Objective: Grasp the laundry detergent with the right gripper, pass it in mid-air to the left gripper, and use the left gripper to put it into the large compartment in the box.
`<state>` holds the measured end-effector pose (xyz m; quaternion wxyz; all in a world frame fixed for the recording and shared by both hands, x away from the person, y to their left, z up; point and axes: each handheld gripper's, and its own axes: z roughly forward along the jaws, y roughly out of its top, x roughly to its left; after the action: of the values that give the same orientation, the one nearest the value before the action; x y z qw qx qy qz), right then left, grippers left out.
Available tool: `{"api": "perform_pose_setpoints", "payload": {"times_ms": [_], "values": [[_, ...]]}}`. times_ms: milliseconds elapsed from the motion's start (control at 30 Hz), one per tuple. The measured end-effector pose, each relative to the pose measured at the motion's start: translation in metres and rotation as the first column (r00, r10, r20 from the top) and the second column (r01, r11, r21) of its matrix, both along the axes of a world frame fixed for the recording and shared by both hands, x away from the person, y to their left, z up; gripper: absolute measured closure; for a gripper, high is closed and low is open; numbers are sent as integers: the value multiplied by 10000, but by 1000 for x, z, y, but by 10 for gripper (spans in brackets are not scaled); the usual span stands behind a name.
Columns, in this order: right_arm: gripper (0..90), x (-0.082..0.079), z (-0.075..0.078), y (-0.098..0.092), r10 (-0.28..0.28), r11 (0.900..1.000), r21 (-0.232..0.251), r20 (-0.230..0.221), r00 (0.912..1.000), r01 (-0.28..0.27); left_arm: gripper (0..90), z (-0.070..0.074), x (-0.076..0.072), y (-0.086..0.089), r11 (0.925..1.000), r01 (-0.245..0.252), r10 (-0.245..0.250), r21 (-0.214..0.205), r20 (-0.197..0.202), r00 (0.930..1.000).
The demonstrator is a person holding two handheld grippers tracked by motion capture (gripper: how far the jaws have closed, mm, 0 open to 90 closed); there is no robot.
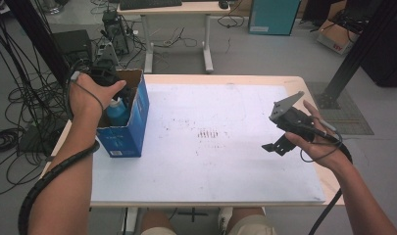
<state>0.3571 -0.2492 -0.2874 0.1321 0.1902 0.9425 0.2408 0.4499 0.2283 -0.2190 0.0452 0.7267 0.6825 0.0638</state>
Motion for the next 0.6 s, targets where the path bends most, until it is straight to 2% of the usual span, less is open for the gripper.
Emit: {"api": "perform_pose_setpoints", "payload": {"times_ms": [33, 133, 200, 267, 400, 600], "values": [[47, 0, 1, 0, -19, 9999, -144, -88, 10000, 18, 185, 5, -2, -2, 10000, 32, -32, -46, 138, 9999], [47, 2, 0, 2, -5, 10000, -71, -65, 10000, 5, 165, 15, -5, -6, 9994, 331, -332, 24, 363, 9988], [47, 3, 0, 4, 4, 9999, -125, -119, 9999, -5, 151, 23, -9, -11, 9986, 533, -531, 0, 806, 9953], [47, 4, 1, 6, -5, 10000, -97, -112, 9999, 4, 138, 27, -12, -18, 9969, 780, -783, 69, 1085, 9910], [47, 4, 3, 11, 109, 9997, -218, -104, 9999, -111, 122, 30, -18, -33, 9927, 1201, -1171, -114, 1493, 9818], [48, 2, 1, 16, 278, 9984, -489, -148, 9995, -285, 102, 28, -22, -58, 9809, 1927, -1854, -278, 1687, 9681]]}}
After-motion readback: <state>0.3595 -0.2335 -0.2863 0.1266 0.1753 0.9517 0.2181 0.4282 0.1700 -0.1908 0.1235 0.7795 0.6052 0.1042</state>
